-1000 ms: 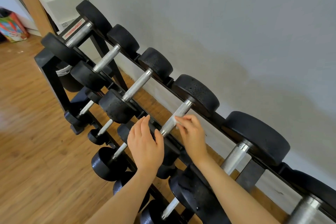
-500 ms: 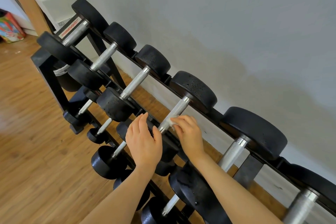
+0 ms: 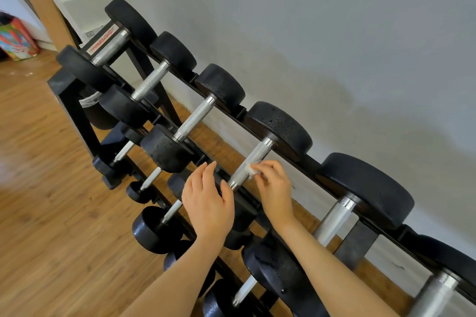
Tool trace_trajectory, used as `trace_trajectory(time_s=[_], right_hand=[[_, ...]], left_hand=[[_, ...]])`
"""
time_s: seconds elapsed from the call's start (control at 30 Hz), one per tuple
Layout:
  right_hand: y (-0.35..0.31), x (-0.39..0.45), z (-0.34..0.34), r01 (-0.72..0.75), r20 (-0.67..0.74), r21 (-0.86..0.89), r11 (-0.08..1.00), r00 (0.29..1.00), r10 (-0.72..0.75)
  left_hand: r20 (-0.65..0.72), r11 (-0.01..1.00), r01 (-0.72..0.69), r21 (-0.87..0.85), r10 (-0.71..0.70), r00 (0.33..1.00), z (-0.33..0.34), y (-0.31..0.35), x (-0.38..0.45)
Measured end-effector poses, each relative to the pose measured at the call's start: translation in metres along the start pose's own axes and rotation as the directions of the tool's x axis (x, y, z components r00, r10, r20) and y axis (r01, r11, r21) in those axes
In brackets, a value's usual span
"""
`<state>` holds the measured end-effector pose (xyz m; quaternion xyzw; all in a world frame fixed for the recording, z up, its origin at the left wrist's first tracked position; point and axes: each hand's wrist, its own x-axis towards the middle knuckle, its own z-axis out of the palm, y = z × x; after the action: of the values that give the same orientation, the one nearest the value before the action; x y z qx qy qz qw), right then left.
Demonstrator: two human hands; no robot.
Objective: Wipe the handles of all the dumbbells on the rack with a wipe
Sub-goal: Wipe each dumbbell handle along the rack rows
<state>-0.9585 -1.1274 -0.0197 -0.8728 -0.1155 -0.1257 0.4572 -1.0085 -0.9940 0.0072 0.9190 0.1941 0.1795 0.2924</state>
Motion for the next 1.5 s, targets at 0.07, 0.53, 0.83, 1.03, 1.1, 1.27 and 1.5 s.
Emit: trace_trajectory(time_s=[0.07,0.53,0.83,1.03,1.1,1.27,1.5], right_hand=[[-0.002,-0.002,0.001,0.01,0.019,-0.022,1.0,1.0,-0.009],[-0.009,-0.001,-0.002,-0.015,0.096,-0.046,0.999,0.995,0.019],[-0.013,-0.007,0.0,0.106,0.289,-0.084,0.991,0.954,-0.077],[-0.013,-0.007,0.002,0.16,0.344,-0.098,0.982,0.932,-0.118],[-0.014,-0.007,0.002,0.188,0.378,-0.108,0.976,0.916,-0.134],[-0.014,-0.003,-0.002,0.228,0.359,-0.162,0.96,0.92,-0.158],[-0.029,0.022,0.003,0.286,0.41,-0.229,0.93,0.895,-0.174]], left_hand=[[0.0,1.0,-0.005,-0.004,0.005,1.0,-0.001,0.0,0.0],[0.032,1.0,0.009,0.01,-0.01,0.999,-0.003,0.002,0.0],[0.037,0.999,0.033,-0.002,-0.032,0.999,-0.002,0.001,0.0],[0.092,0.998,0.051,-0.035,-0.048,0.995,-0.006,0.0,0.001],[0.132,0.994,0.079,-0.069,-0.069,0.989,-0.01,-0.002,0.0],[0.166,0.996,0.045,-0.077,-0.032,0.986,-0.016,-0.009,-0.007],[0.167,0.998,0.01,-0.07,0.002,0.986,-0.016,-0.014,-0.008]])
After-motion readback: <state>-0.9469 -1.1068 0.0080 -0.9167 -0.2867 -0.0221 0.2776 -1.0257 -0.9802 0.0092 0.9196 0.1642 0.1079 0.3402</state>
